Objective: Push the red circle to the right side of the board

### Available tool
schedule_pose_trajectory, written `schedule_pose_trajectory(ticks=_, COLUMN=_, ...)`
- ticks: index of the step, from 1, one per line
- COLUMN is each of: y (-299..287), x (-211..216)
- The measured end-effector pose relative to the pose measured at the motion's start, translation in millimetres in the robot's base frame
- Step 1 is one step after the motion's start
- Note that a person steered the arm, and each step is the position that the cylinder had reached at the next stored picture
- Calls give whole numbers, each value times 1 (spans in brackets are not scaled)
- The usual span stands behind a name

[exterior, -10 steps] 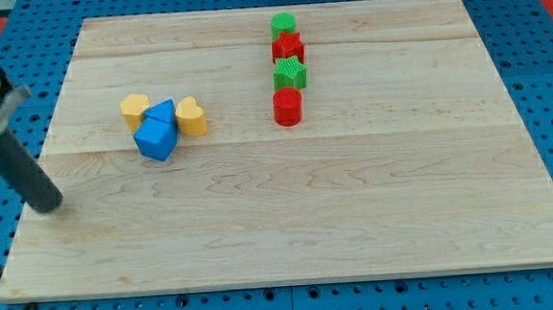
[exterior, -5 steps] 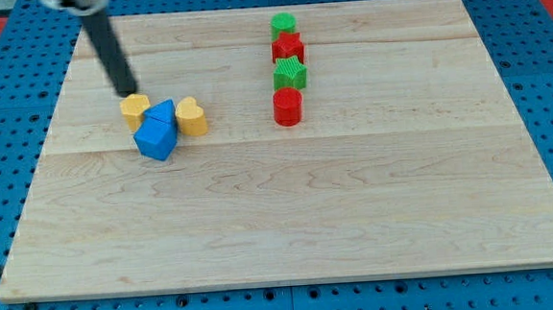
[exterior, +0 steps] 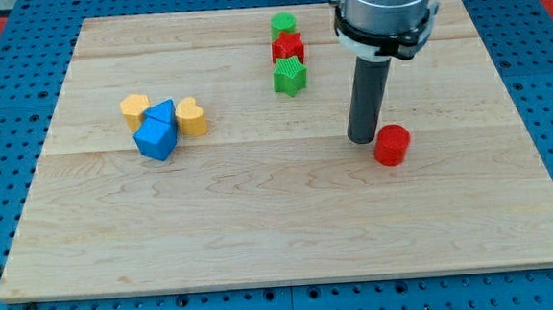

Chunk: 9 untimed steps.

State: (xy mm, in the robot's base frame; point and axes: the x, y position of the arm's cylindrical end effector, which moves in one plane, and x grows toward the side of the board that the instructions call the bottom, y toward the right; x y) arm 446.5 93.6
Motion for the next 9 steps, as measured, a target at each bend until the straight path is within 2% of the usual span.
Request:
schedule_pose_trajectory(ticks=1, y=8, x=-11)
schedule_pose_trajectory(ticks=2, y=50, x=23)
schedule_pose_trajectory(ticks=3, y=65, x=53)
schedule_pose_trajectory(ticks=4, y=67, x=-2)
schedule_pose_trajectory(ticks=5, y=128, x=19)
schedule_pose_trajectory(ticks=6, y=120, x=70)
schedule_pose_trajectory(ticks=7, y=104, x=81)
schedule_pose_trajectory(ticks=8, y=113, x=71)
schedule_pose_trajectory(ticks=9, y=94, x=13)
